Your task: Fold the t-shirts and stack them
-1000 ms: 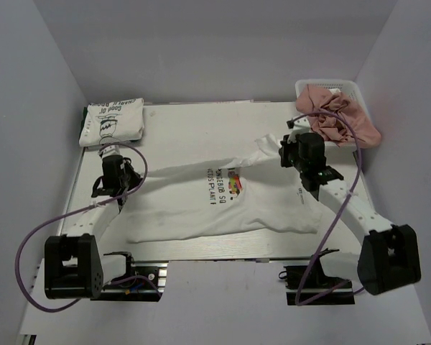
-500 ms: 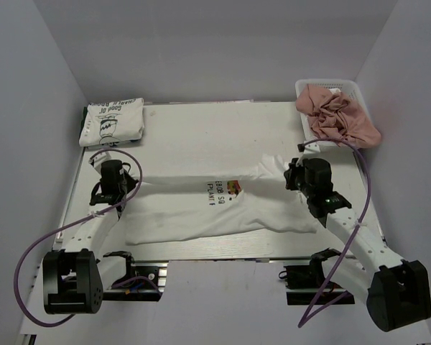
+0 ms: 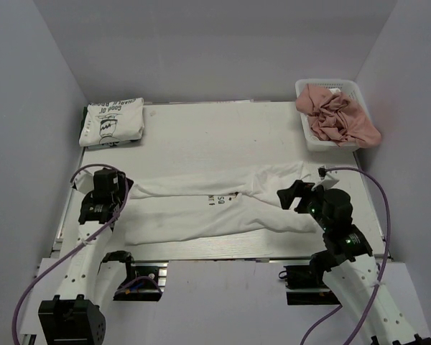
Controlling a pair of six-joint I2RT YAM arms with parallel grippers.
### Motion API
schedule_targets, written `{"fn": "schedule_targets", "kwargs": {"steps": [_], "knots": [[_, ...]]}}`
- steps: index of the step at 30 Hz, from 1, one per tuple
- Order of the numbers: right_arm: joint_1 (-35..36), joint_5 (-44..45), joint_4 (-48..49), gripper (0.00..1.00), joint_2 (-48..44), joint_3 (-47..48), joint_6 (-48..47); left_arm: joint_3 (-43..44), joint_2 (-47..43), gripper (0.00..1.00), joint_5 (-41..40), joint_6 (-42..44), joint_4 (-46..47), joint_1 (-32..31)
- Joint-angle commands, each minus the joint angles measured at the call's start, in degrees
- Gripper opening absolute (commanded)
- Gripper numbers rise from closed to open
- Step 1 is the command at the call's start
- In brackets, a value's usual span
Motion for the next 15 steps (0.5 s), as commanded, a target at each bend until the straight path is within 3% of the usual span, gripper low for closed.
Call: {"fn": "schedule_targets", "kwargs": {"steps": [1,4,7,9,13,15], "knots": [[-0.07,-1.41,4.98,0.9,1.27,2.06,-0.11,4.35,1.01,1.0,2.16,-0.16,0.79,0.06],[0.02,-4.4,9.39,0.9,10.22,5.3,-1.34,7.24,8.71,1.0,7.52,2.57,3.78,0.06],[0.19,-3.1,11.33,0.9,24.87,10.04,-1.78,11.28,19.08,1.0,10.44,6.17,3.01,0.06],[0.28,-2.48,11.5,0.9,28.58,12.94,-2.22,13.66,23.94,1.0,11.15,6.71,2.39,0.06],[1.16,3.12,9.49,0.9,39.31,19.54,-3.72,19.83,31.25,0.88,8.86,6.1,-2.27,0.06],[1.42,4.2,8.52,0.9,43.61,21.91,-4.07,20.35,32.39,0.77,8.86,5.39,-2.28,0.06]]}}
